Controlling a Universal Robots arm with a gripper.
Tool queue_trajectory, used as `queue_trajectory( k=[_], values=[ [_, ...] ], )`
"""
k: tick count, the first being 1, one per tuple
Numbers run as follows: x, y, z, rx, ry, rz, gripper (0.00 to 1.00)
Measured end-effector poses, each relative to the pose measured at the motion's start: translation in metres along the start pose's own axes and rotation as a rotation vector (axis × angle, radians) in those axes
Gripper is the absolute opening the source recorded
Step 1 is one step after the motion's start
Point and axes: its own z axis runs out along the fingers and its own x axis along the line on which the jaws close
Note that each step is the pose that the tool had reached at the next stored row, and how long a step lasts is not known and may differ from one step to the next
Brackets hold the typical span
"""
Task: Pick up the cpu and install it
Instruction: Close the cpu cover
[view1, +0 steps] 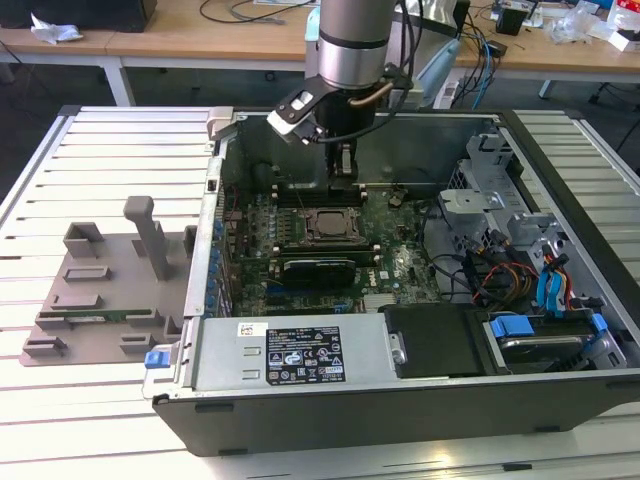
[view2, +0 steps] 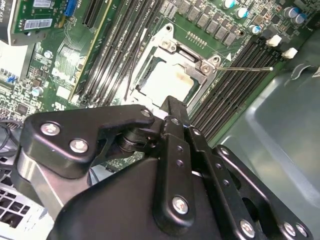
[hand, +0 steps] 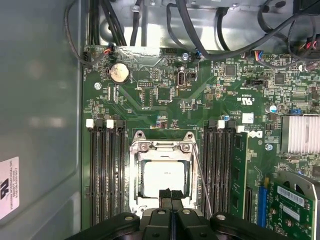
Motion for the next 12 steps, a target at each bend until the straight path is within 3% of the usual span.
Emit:
queue_trajectory(
  k=[3,12],
  values=[
    [-0.0003,-0.0001,-0.0066,0.0000,0.0000,0.000,0.11],
    [-0.0004,-0.0001,-0.0070,0.0000,0.0003,0.000,0.11]
  ],
)
